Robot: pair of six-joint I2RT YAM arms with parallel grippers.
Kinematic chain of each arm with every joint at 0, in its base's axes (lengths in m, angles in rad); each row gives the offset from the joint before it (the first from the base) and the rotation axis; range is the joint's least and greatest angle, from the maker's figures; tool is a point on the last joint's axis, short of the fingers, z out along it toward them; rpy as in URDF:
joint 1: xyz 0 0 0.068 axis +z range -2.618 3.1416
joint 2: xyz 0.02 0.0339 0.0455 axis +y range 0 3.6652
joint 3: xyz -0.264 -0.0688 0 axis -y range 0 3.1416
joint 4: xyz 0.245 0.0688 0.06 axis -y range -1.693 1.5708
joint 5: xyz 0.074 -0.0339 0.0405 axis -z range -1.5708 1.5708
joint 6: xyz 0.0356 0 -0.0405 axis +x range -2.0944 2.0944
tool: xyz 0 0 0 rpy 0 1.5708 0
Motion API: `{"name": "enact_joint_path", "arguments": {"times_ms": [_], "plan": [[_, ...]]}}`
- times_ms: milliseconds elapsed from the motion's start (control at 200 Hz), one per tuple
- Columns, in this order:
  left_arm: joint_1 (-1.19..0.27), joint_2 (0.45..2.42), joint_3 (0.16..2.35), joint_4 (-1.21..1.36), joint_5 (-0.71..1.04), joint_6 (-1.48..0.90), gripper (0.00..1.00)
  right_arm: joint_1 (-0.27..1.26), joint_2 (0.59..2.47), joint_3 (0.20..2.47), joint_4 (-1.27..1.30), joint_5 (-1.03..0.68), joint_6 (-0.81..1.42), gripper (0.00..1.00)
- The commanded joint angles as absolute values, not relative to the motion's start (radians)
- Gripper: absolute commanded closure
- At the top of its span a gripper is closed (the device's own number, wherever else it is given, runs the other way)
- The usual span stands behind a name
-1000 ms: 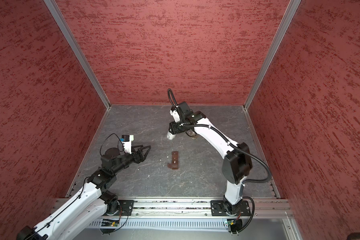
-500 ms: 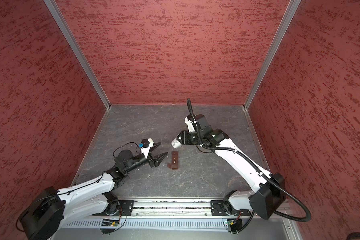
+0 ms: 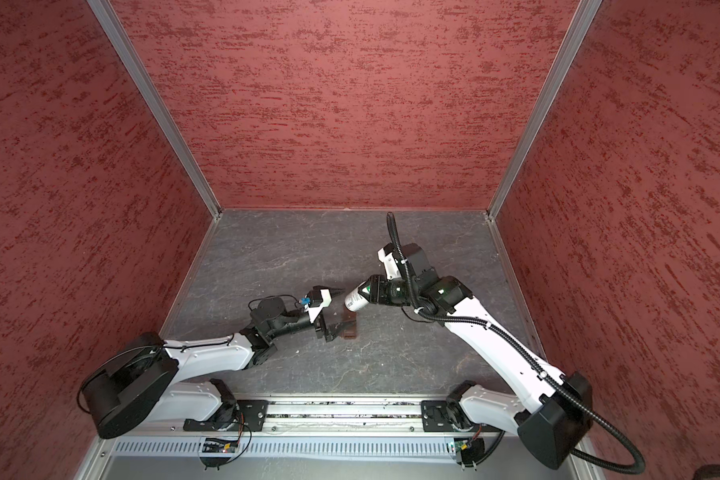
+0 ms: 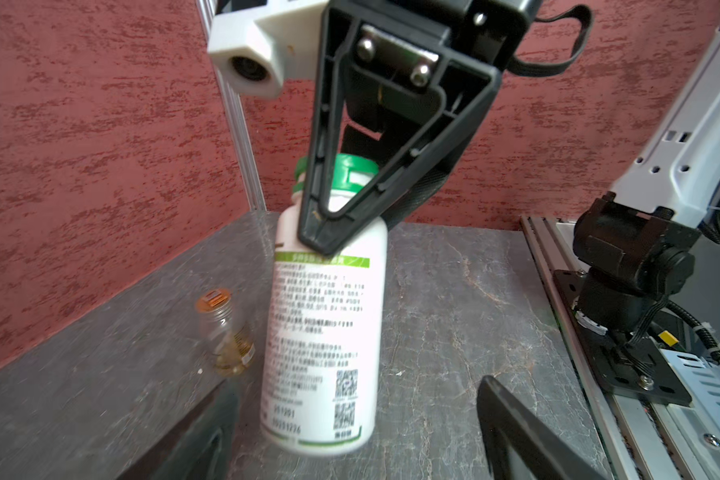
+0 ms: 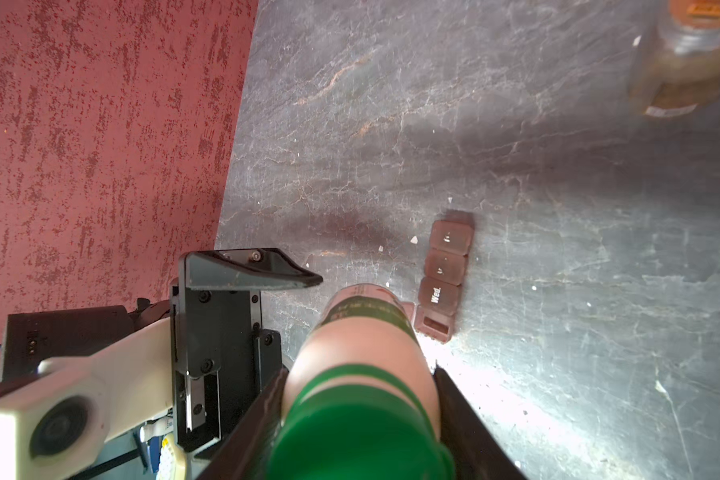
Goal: Sort the pills into containers
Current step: 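Carry the bottle toward the left gripper while left gripper reaches to meet it, then grasp the bottle body with the left gripper below the right gripper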
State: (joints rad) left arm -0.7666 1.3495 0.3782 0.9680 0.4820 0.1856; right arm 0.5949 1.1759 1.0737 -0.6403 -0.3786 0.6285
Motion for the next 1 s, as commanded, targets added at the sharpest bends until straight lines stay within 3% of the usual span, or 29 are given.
{"name": "enact_joint_path", "arguments": {"times_ms": [0,170,997], "plan": [[-0.784,1.400,0.400,1.058,0.505,0.217,0.11,0.601,1.149,1.059,-0.595,-0.409,0.662,0.68],[-0.786,1.457,0.401,1.134,0.505,0.201,0.13,0.601,1.138,1.044,-0.580,-0.438,0.677,0.68],[-0.785,1.537,0.461,1.105,0.551,0.215,0.45,0.602,1.121,1.000,-0.554,-0.501,0.656,0.68]]}}
